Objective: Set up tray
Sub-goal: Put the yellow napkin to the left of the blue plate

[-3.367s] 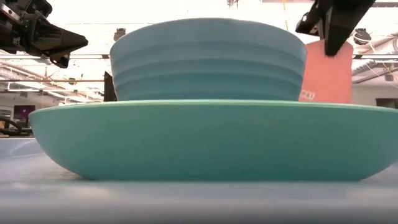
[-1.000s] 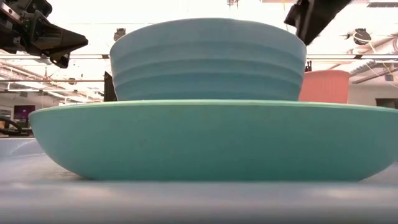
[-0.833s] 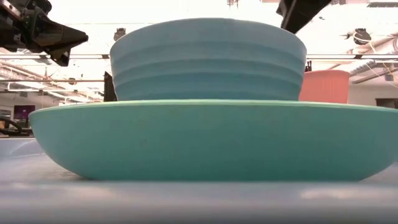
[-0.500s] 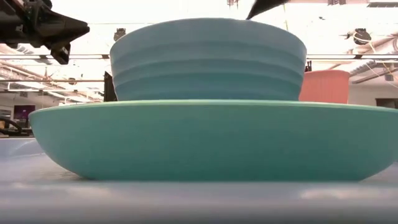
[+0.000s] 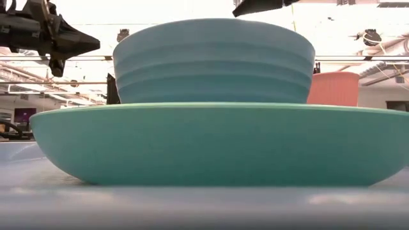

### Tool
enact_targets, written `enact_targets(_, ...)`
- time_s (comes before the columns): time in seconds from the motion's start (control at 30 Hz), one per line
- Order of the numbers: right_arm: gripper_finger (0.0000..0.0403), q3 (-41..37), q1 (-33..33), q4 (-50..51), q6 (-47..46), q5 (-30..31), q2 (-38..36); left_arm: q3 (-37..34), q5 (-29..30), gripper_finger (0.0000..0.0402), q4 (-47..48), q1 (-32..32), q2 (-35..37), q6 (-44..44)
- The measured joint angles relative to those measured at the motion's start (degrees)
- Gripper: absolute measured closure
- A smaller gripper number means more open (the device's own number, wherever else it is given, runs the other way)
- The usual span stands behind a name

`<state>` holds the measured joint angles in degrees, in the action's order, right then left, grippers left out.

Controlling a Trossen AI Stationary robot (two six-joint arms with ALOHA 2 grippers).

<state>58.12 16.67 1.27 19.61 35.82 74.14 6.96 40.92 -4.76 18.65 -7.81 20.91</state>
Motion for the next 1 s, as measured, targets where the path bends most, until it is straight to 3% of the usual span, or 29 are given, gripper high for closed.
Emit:
enact_targets(0.2, 0.0297, -11.9, -2.9, -20.2, 7.2, -0.3, -9.8, 0.0, 1.2, 0.0355, -4.4, 0.0, -7.6, 0.4)
enact_targets(0.37, 0.0297, -17.0, -4.0, -22.6, 7.8, -5.9, -15.0, 0.3, 1.6, 0.0355, -7.1, 0.0, -13.7, -1.1)
enact_targets(0.47, 0.0298, -18.2, -4.0, -22.8, 7.7, -5.9, -16.1, 2.5, 4.4, 0.0355, -4.6, 0.0, -17.2, -0.8)
enact_targets(0.6, 0.0298, -18.8, -4.0, -22.9, 8.1, -5.9, -16.5, 9.7, 12.4, 0.0355, 7.7, 0.0, -22.1, 5.3)
enact_targets(0.7, 0.0298, -19.5, -4.0, -22.8, 8.0, -5.9, -16.5, 16.3, 14.2, 0.0355, 20.1, -0.1, -26.3, 13.8)
enact_targets(0.83, 0.0298, -20.1, -4.0, -22.7, 8.2, -5.9, -16.4, 23.1, 8.2, 0.0355, 34.3, -1.3, -33.7, 21.5)
enact_targets(1.0, 0.0298, -20.1, -4.0, -23.0, 7.6, -5.9, -16.5, 27.5, 2.2, 0.0355, 44.4, -3.3, -42.4, 32.1)
